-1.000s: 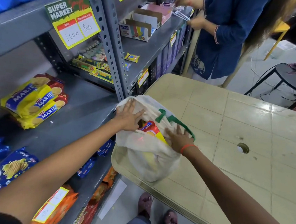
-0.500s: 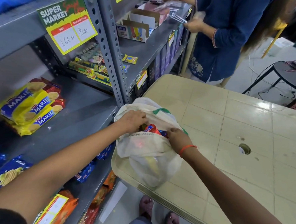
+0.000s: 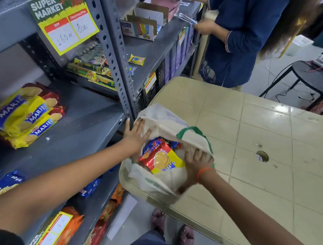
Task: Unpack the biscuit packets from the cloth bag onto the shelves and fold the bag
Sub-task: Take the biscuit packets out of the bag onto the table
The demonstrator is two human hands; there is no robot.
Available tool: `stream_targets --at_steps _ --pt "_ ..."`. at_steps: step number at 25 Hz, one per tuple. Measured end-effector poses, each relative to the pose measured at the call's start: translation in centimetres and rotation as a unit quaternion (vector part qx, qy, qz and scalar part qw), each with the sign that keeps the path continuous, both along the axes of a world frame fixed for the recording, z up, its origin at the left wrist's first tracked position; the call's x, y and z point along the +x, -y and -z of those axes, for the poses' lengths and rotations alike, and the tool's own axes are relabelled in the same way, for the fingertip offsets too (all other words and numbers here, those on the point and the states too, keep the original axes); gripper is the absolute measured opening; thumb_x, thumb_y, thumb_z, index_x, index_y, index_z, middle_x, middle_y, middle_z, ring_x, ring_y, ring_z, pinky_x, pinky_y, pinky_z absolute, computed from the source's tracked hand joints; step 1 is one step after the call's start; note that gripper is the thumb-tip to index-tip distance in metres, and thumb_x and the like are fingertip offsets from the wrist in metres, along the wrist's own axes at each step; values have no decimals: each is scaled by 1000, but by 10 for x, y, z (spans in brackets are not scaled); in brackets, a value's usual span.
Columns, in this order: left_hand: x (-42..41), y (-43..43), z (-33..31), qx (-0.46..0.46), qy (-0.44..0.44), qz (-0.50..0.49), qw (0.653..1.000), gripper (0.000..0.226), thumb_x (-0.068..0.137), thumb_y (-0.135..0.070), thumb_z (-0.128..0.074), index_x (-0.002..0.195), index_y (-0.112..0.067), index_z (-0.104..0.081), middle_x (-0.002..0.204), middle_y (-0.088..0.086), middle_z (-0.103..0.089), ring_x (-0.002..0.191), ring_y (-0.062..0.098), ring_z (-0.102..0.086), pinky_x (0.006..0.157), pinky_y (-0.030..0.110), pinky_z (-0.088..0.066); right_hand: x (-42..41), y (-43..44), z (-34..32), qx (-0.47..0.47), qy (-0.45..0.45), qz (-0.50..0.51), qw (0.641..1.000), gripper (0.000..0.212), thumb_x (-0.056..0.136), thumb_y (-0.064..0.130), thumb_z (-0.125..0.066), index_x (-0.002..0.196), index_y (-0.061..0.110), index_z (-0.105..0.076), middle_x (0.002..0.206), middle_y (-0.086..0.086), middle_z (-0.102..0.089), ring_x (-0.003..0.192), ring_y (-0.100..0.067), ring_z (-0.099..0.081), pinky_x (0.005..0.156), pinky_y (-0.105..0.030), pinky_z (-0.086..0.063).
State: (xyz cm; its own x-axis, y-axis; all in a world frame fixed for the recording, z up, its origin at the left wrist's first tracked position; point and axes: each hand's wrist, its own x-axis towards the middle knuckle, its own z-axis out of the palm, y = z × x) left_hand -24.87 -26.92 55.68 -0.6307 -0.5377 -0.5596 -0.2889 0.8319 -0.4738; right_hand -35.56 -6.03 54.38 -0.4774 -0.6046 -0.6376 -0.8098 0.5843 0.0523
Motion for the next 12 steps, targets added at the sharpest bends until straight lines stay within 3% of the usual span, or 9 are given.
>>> stream_targets --at_steps 2,6,8,9,11,12 --pt "20 -10 8 -3 -9 -3 1000 140 61 -57 -78 146 -22 27 158 18 21 146 34 20 112 65 9 15 -12 11 -23 -15 9 1000 122 67 55 -74 151 14 5 158 -25 -5 144 -44 -13 113 -61 -22" --pt "26 -13 -4 34 -63 -21 997 129 68 -49 -77 150 -21 18 160 16 14 149 32 13 117 61 4 14 -1 1 -63 38 6 997 136 53 63 -78 151 9 0 159 -19 -9 146 -38 -13 118 -53 -19" --pt "22 -17 -15 96 -102 -45 989 112 70 -40 -78 152 -21 -4 161 15 -2 149 31 0 119 57 -5 14 9 -5 -145 56 9 988 120 55 69 -72 148 12 -21 154 -12 -29 141 -32 -30 116 -45 -28" --pt "23 -21 -19 118 -130 -52 983 95 71 -36 -77 148 -20 -23 157 14 -20 146 31 -14 118 53 -16 18 13 -6 -194 59 17 979 105 61 68 -69 143 15 -32 148 -10 -40 135 -30 -39 112 -42 -34" --pt "25 -32 -22 157 -162 -69 972 64 71 -43 -76 125 -19 -52 131 7 -51 124 26 -43 98 41 -39 27 23 -6 -253 76 37 964 86 71 57 -68 139 15 -39 142 -10 -48 128 -30 -46 107 -39 -38" --pt "28 -39 -21 192 -150 -89 966 60 69 -50 -75 116 -16 -57 118 5 -58 111 23 -52 85 36 -43 30 27 -5 -263 95 54 959 83 73 49 -71 140 14 -38 142 -11 -48 129 -29 -46 108 -39 -37"
